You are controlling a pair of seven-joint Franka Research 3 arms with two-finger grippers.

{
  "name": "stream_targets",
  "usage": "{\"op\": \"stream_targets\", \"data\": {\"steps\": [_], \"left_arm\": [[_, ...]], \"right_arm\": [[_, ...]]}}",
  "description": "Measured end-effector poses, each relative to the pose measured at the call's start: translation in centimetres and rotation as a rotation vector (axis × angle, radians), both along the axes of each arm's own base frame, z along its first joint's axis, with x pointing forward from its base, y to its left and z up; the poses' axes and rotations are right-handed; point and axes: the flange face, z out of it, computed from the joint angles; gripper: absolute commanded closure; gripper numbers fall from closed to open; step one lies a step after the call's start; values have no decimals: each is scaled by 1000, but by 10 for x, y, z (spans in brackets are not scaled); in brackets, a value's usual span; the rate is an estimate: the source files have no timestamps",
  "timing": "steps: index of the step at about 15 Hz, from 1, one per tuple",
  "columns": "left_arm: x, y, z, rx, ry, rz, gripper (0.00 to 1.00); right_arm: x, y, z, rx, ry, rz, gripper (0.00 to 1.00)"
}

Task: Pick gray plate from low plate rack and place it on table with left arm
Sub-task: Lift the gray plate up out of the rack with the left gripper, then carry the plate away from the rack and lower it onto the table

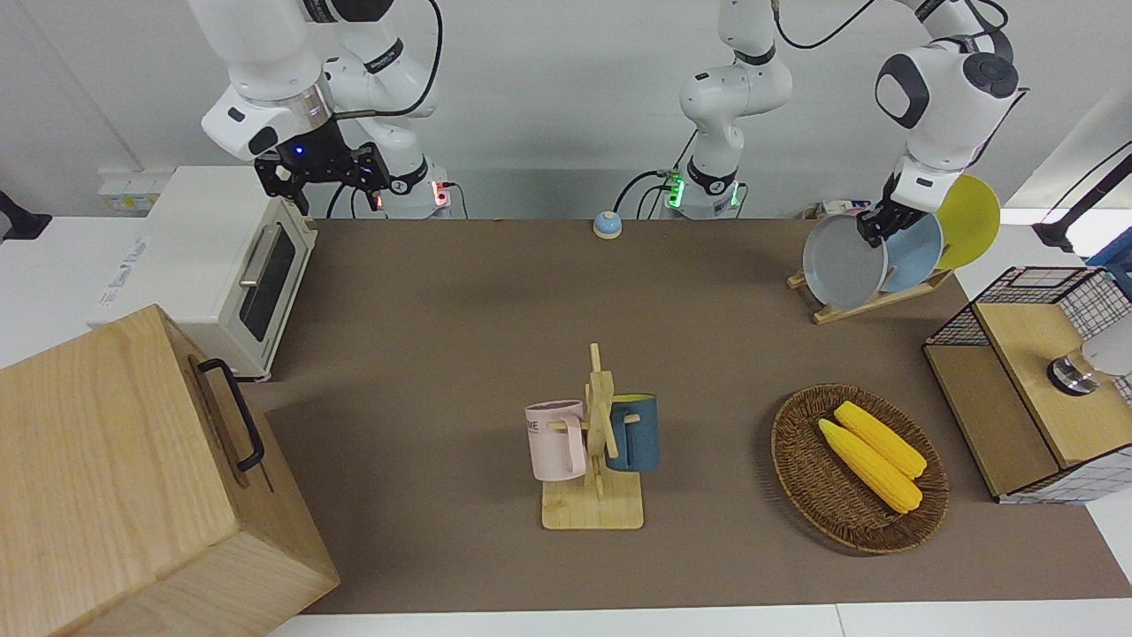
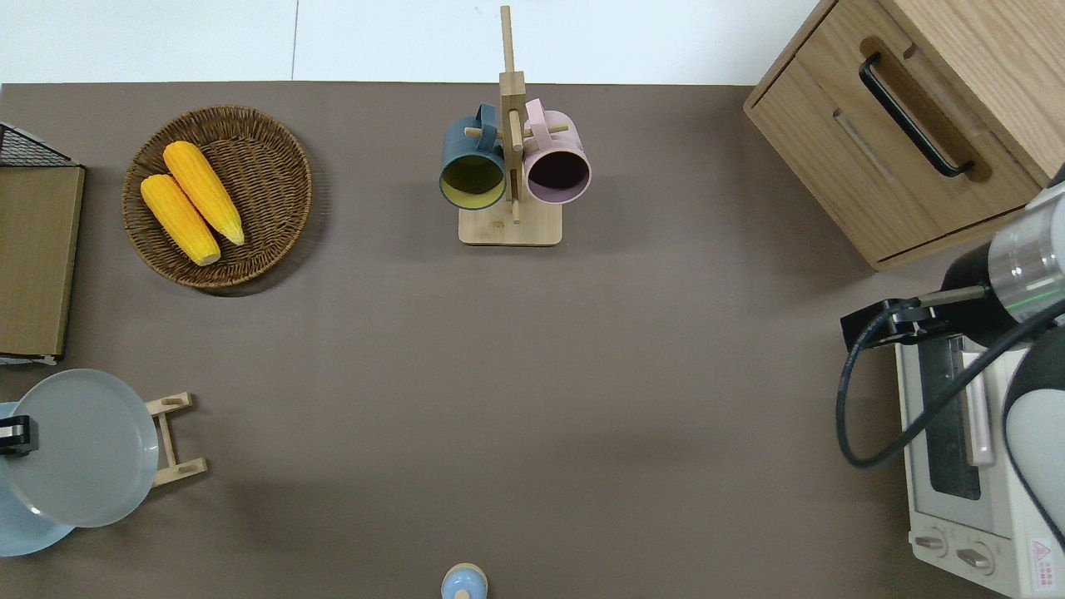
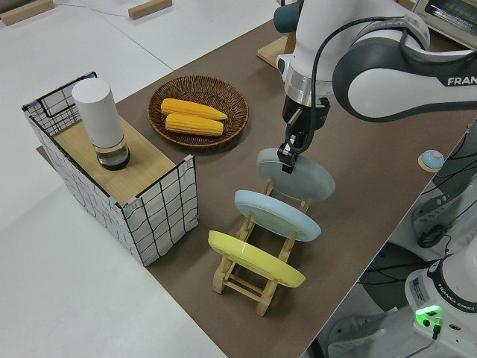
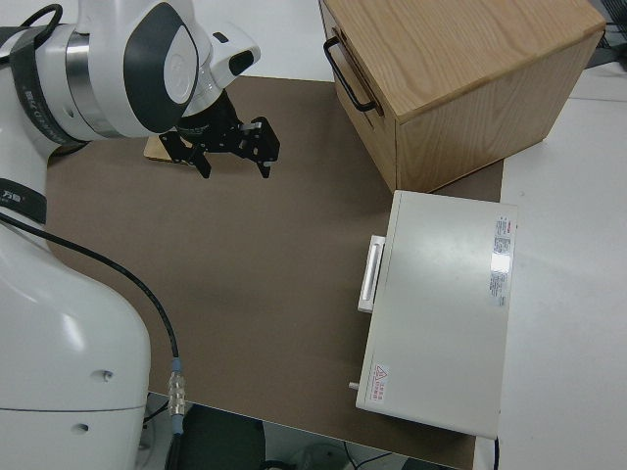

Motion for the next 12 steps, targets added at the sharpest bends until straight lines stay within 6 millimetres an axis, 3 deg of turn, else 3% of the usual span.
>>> {"op": "stream_targets", "data": {"steps": [3,6,12], "left_arm": [[2,-6,18,5,2,-8,894],[3,-10,19,-3,2,-18,894],[15,-56,11,-171,-14,-49,894]], "right_arm": [[0,0,0,0,0,0,17],[0,0,0,0,0,0,17],[0,0,0,0,0,0,17]]}}
